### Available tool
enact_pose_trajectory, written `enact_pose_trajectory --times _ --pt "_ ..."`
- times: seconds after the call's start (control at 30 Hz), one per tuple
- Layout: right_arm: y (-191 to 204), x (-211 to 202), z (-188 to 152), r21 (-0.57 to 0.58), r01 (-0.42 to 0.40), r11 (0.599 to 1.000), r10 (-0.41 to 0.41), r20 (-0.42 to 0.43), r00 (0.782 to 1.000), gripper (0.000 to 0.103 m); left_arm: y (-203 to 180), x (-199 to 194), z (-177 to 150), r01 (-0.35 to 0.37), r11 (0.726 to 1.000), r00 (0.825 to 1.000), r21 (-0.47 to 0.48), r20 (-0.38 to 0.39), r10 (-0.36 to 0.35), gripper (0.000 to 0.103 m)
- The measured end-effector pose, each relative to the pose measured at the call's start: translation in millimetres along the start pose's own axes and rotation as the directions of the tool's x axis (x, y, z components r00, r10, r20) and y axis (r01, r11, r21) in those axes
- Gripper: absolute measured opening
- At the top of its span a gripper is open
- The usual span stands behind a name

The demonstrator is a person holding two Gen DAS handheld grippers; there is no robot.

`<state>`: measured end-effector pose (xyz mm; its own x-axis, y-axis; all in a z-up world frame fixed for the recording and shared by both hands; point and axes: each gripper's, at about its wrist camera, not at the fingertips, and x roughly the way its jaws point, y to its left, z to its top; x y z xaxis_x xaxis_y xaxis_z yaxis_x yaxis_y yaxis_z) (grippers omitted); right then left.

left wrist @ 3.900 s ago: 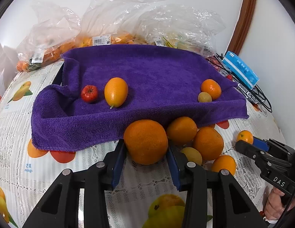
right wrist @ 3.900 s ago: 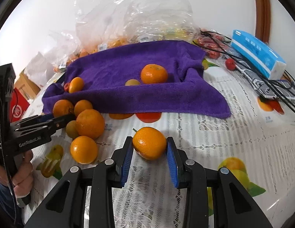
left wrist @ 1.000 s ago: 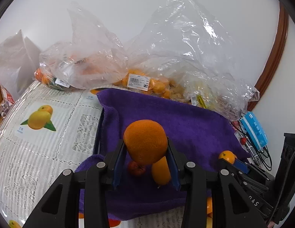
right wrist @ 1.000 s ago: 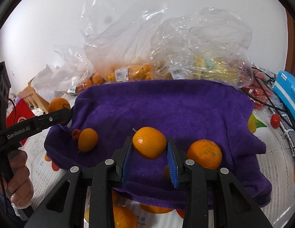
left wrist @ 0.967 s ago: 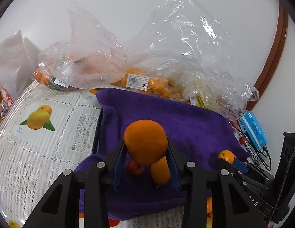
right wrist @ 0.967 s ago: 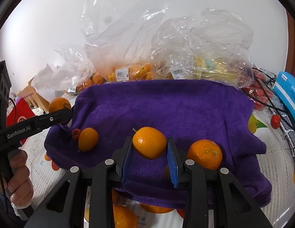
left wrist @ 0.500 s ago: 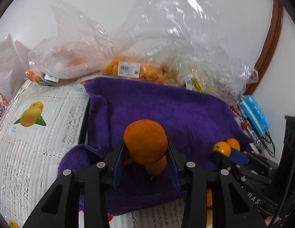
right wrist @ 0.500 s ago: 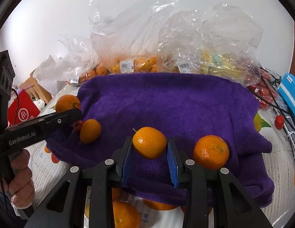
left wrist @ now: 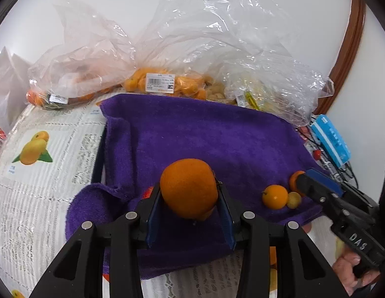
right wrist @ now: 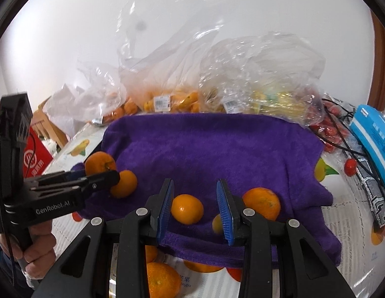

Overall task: Organize fruits
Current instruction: 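Open right tool to drop the mandarin while left tool releases the orange, then grasp another mandarin on the cloth with the right tool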

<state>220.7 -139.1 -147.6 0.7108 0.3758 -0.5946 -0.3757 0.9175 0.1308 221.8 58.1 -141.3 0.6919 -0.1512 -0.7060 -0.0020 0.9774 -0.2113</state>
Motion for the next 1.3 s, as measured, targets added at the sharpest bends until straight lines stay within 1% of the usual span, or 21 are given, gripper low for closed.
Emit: enact_pose_trajectory --times 0.07,0.2,0.3,0.37,0.47,0.57,0.7,0.8,0.9,1.0,1.23,1.3 --pt "-2.9 -0.9 0.9 0.012 0.007 1.000 -0.007 -0.001 1.000 0.036 0.5 -0.8 0.8 -0.003 1.000 1.000 0.001 0.006 0.003 0.041" --pt "-5.5 -4.7 3.5 0.027 0.006 1.000 -0.006 0.009 1.000 0.036 1.8 -8.2 3.7 0.014 1.000 0.999 -0.008 0.042 -0.014 0.050" --pt "-3.6 -7.9 4.0 0.026 0.007 1.000 -0.007 0.015 1.000 0.038 2.5 -16.3 5.4 0.017 1.000 0.997 -0.015 0.073 -0.016 0.050" --pt "-1.3 -10.8 4.2 0.022 0.011 1.000 -0.012 0.024 1.000 0.042 2.7 -21.2 6.5 0.017 1.000 0.996 -0.020 0.089 -0.016 0.051" --pt "1.1 -15.6 5.0 0.018 0.016 1.000 -0.016 0.031 0.999 0.043 3.8 -26.1 7.1 0.014 1.000 0.994 -0.023 0.108 -0.011 0.051" --pt "4.0 -19.9 5.0 0.014 0.026 1.000 -0.027 0.010 1.000 0.043 5.3 -29.2 6.7 0.008 0.999 0.992 -0.033 0.123 -0.004 0.051" --pt "9.4 -24.9 1.8 0.002 0.009 1.000 -0.009 0.010 1.000 0.043 7.2 -34.7 4.9 0.006 0.999 0.990 -0.045 0.138 0.000 0.051" --pt "13.5 -28.1 -8.7 -0.017 0.009 1.000 -0.009 0.001 1.000 0.043 6.1 -39.9 1.8 0.000 0.999 0.989 -0.041 0.150 0.007 0.051" --pt "18.7 -31.7 -22.2 -0.050 0.006 0.999 -0.007 -0.018 1.000 0.043 3.8 -46.7 -4.7 -0.025 0.999 0.986 -0.022 0.162 0.028 0.051" --pt "20.0 -37.6 -38.8 -0.045 0.004 0.999 -0.006 -0.046 0.999 0.043 5.5 -55.1 -12.0 -0.041 0.999 0.983 -0.010 0.178 0.042 0.051" --pt "32.3 -47.5 -72.9 -0.032 -0.046 0.998 0.042 -0.129 0.991 0.043 17.3 -71.8 -34.9 -0.034 0.998 0.983 -0.045 0.181 0.041 0.051" --pt "39.3 -45.6 -81.6 -0.050 -0.033 0.998 0.025 -0.153 0.988 0.043 20.2 -75.0 -42.8 -0.032 0.998 0.984 -0.052 0.174 0.041 0.051"
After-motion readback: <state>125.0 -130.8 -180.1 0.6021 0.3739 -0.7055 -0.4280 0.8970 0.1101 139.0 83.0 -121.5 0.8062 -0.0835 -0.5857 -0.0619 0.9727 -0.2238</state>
